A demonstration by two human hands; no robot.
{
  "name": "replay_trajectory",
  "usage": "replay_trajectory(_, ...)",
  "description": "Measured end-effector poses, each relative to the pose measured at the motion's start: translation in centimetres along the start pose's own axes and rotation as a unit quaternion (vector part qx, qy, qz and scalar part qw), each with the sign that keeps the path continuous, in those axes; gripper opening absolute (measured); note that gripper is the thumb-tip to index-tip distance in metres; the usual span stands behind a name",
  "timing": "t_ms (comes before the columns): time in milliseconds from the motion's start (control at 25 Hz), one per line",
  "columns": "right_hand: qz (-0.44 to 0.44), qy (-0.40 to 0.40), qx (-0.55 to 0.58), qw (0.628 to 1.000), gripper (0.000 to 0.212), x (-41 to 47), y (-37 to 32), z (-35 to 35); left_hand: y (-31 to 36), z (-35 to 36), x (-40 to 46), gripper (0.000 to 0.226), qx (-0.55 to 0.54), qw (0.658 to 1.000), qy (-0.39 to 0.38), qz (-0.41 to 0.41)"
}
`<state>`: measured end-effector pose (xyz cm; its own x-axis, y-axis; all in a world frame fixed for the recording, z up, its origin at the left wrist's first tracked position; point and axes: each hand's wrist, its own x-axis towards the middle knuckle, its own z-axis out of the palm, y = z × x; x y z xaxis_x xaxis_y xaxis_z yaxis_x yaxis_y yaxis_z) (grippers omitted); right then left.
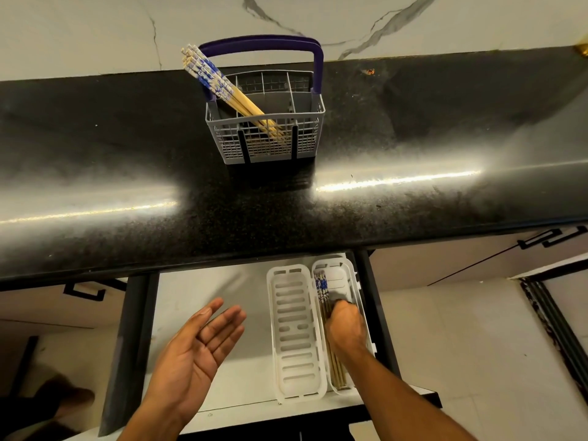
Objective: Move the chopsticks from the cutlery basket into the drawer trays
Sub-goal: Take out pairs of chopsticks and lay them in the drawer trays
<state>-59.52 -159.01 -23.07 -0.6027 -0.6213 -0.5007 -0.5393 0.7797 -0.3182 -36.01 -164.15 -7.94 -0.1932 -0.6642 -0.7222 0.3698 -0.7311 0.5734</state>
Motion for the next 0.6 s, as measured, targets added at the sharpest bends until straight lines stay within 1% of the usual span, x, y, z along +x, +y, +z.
replay_trajectory(80,-0.003,-0.002,0.000,1.000,0.018,0.1,0.1,0.0,0.0,0.0,0.0,0.041,-0.002,1.000,0.001,0.000)
replay_trajectory(160,-0.005,-0.005,0.000,1.000,0.017,0.2,0.1,0.1,0.0,0.1,0.0,0.033,-0.002,1.000,0.001,-0.002)
replay_trajectory(280,-0.008,-0.013,-0.017,1.000,0.016,0.2,0.1,0.1,0.0,0.1,0.0,0.031,-0.002,1.000,0.005,0.000)
replay_trajectory(400,-0.011,-0.008,-0.023,1.000,0.016,-0.1,0.0,-0.3,0.3,0.3,0.0,0.032,-0.004,1.000,-0.001,0.006)
replay_trajectory(480,-0.017,-0.001,-0.018,1.000,0.015,-0.5,-0.5,-1.6,0.8,0.6,0.0,0.037,-0.011,1.000,-0.010,0.019)
replay_trajectory(560,-0.042,0.022,0.000,0.999,0.015,-0.8,-1.5,-4.0,1.8,1.1,0.0,0.045,-0.025,0.999,-0.021,0.039)
replay_trajectory(600,-0.066,0.039,0.024,0.997,0.015,-1.0,-2.0,-5.6,2.4,1.5,0.0,0.045,-0.030,0.998,-0.030,0.052)
